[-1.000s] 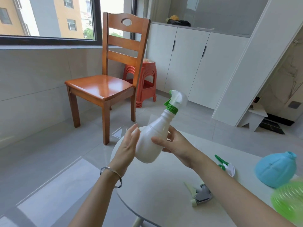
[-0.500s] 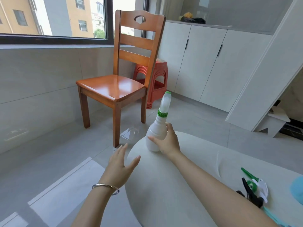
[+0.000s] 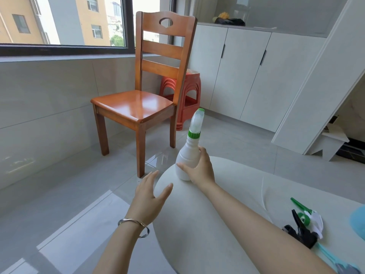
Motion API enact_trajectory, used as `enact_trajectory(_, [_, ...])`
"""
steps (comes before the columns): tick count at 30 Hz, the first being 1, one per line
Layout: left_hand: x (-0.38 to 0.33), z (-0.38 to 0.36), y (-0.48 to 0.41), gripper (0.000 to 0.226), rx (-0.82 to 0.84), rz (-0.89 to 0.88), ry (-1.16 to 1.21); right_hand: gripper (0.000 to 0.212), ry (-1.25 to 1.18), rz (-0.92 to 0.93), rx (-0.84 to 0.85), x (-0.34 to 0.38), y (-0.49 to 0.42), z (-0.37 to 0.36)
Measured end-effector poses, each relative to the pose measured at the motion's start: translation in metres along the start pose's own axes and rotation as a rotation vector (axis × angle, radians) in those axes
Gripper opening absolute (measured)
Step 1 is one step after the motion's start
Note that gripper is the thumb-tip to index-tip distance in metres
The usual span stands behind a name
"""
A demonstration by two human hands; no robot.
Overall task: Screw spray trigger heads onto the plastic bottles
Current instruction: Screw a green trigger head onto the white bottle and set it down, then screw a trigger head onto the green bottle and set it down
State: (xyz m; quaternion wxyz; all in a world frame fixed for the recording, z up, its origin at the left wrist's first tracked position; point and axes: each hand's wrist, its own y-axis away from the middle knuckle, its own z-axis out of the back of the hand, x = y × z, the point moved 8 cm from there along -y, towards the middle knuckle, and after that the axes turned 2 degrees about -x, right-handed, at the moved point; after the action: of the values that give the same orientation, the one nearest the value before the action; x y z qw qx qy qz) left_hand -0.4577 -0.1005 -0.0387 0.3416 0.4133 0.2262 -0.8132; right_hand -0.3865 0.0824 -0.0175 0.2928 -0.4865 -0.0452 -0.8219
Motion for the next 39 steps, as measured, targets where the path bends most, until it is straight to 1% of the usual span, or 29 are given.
enact_trajectory(4, [-0.01, -0.002, 0.001, 0.068, 0.0, -0.013, 0.01, 0.09, -0.065, -0.012, 0.058, -0.004, 0.004, 0.002])
enact_trajectory(6, [-0.019, -0.003, 0.002, 0.066, -0.002, -0.032, 0.017, 0.088, -0.114, -0.02, 0.066, -0.006, 0.01, 0.015])
enact_trajectory(8, [-0.03, -0.007, 0.004, 0.065, 0.009, -0.058, 0.025, 0.081, -0.175, -0.017, 0.06, -0.005, 0.018, 0.038])
enact_trajectory(11, [-0.053, -0.018, 0.01, 0.064, 0.03, -0.112, 0.016, 0.068, -0.241, 0.007, 0.056, -0.006, 0.039, 0.089])
enact_trajectory(15, [-0.095, -0.051, 0.025, 0.064, 0.092, -0.19, -0.003, 0.053, -0.211, 0.05, 0.018, -0.017, 0.079, 0.179])
enact_trajectory(17, [-0.12, -0.075, 0.038, 0.065, 0.153, -0.25, -0.005, 0.048, -0.16, 0.071, -0.037, -0.027, 0.102, 0.227])
enact_trajectory(20, [-0.155, -0.114, 0.059, 0.065, 0.234, -0.358, -0.072, 0.047, -0.06, 0.093, -0.157, -0.046, 0.134, 0.291])
enact_trajectory(23, [-0.181, -0.151, 0.08, 0.067, 0.307, -0.433, -0.166, 0.049, 0.041, 0.117, -0.283, -0.063, 0.157, 0.344])
enact_trajectory(27, [-0.208, -0.192, 0.104, 0.067, 0.373, -0.492, -0.214, 0.054, 0.119, 0.104, -0.404, -0.091, 0.177, 0.394])
enact_trajectory(30, [-0.219, -0.211, 0.117, 0.066, 0.379, -0.525, -0.196, 0.064, 0.212, 0.117, -0.489, -0.107, 0.181, 0.416])
enact_trajectory(32, [-0.225, -0.222, 0.124, 0.065, 0.37, -0.547, -0.175, 0.07, 0.24, 0.061, -0.529, -0.125, 0.183, 0.427])
enact_trajectory(34, [-0.23, -0.23, 0.129, 0.061, 0.361, -0.565, -0.157, 0.074, 0.213, -0.024, -0.537, -0.145, 0.181, 0.433])
enact_trajectory(37, [-0.236, -0.237, 0.132, 0.054, 0.344, -0.591, -0.118, 0.078, 0.15, -0.15, -0.447, -0.17, 0.176, 0.428])
enact_trajectory(39, [-0.24, -0.239, 0.132, 0.051, 0.324, -0.618, -0.098, 0.079, 0.138, -0.19, -0.416, -0.178, 0.176, 0.423])
